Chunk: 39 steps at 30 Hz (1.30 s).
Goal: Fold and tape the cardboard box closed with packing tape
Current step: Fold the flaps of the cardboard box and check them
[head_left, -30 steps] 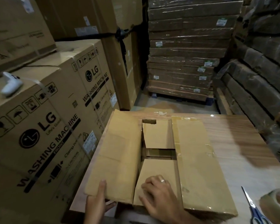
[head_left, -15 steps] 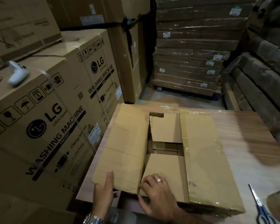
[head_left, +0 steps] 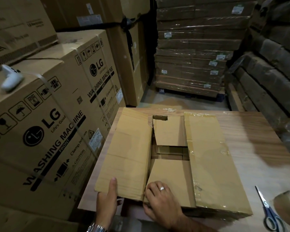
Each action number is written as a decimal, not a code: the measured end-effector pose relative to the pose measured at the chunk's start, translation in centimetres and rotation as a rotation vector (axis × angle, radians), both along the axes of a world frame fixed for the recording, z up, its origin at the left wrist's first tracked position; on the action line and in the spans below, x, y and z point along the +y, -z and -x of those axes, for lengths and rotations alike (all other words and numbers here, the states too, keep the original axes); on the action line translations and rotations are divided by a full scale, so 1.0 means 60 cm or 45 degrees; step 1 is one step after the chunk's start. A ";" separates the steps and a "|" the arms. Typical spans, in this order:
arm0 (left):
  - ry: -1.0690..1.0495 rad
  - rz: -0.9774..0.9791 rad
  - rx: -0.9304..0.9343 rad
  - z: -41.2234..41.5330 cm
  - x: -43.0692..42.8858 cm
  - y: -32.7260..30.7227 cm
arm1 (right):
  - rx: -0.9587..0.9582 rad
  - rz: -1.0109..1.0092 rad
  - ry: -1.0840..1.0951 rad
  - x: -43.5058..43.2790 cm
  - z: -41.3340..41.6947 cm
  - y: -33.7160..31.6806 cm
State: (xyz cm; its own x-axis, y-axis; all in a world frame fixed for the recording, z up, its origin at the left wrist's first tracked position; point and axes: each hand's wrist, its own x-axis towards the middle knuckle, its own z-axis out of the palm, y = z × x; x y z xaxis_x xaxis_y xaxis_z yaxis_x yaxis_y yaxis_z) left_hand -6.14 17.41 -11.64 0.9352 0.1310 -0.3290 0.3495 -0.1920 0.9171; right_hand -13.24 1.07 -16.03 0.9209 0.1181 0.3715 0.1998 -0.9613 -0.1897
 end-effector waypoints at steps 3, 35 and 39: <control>0.010 -0.018 0.016 -0.003 0.005 0.013 | -0.028 -0.151 -0.006 -0.005 0.004 -0.009; 0.071 -0.066 -0.041 0.000 0.006 -0.002 | 0.003 -0.085 0.013 0.001 0.005 -0.011; 0.073 -0.068 -0.039 0.001 0.006 -0.004 | 0.003 -0.101 -0.022 -0.001 0.010 -0.009</control>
